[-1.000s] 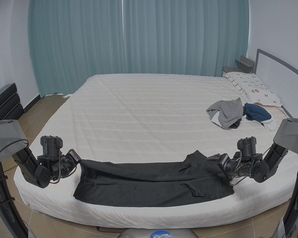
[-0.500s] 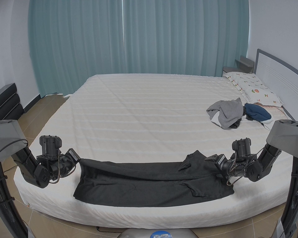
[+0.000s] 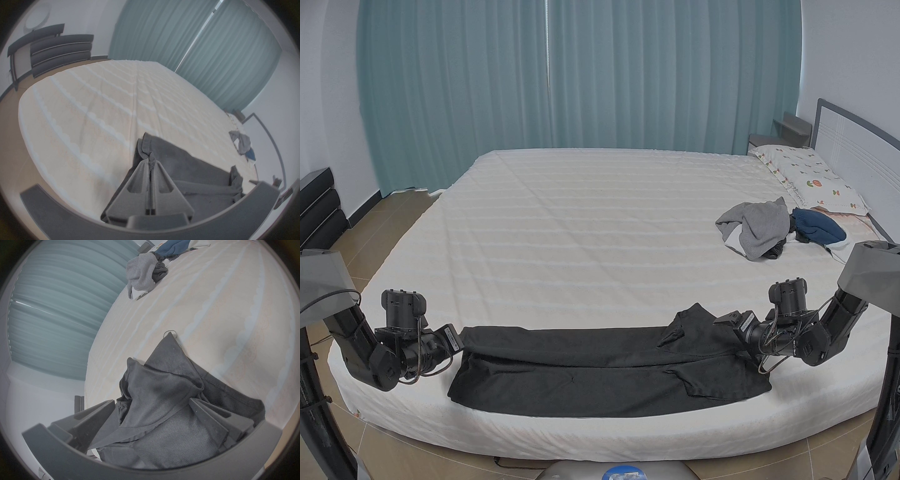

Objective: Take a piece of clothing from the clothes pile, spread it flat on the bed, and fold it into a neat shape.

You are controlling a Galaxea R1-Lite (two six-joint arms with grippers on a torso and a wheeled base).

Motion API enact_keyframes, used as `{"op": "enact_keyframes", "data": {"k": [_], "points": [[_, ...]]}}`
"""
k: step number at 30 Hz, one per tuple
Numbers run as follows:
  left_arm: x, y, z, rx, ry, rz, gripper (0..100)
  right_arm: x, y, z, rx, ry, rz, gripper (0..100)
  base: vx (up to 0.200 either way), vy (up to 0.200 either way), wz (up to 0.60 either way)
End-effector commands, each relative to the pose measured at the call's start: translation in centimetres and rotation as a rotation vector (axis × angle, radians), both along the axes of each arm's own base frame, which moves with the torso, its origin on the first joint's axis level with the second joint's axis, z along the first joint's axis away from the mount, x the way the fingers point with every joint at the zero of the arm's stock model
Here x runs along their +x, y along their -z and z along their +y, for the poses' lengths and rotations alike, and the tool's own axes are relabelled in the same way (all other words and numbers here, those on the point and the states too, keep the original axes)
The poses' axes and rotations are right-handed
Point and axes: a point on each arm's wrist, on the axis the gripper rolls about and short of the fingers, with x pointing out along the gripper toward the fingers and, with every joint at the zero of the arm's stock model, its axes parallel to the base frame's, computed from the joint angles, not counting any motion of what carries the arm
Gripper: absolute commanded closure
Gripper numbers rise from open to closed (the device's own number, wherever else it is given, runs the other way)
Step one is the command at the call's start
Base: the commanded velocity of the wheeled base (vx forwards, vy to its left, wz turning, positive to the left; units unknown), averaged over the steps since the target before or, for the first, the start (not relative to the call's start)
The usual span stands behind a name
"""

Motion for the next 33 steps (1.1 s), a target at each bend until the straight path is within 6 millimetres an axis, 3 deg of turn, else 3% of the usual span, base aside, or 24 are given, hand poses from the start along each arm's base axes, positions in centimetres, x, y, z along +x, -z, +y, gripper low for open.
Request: {"op": "enact_keyframes", "data": {"k": [1,10,11,18,23,27,33], "points": [[-0.3,2.3,0.1,0.017,0.01,0.083,100,-0.1,-0.8,-0.1,0.003,0.002,-0.016,0,0.0,0.0,0.0],[-0.3,3.0,0.1,0.024,0.017,0.109,100,-0.2,-1.1,-0.1,0.004,0.001,-0.017,0,0.0,0.0,0.0],[-0.3,3.1,0.1,0.026,0.019,0.11,0,-0.2,-1.0,-0.1,0.003,0.002,-0.016,0,0.0,0.0,0.0],[-0.1,2.5,0.2,0.022,0.01,0.087,0,-0.3,-1.7,-0.2,0.008,0.003,-0.033,0,0.0,0.0,0.0],[0.4,-0.1,1.3,0.007,-0.03,-0.007,0,-0.3,-2.4,-0.5,0.012,0.01,-0.054,0,0.0,0.0,0.0],[2.3,-2.2,2.3,-0.003,-0.061,-0.103,0,-0.3,-2.6,-0.8,0.014,0.018,-0.06,0,0.0,0.0,0.0],[4.8,-1.6,2.1,-0.078,-0.031,-0.052,0,-0.3,-2.8,-0.8,0.017,0.017,-0.066,0,0.0,0.0,0.0]]}}
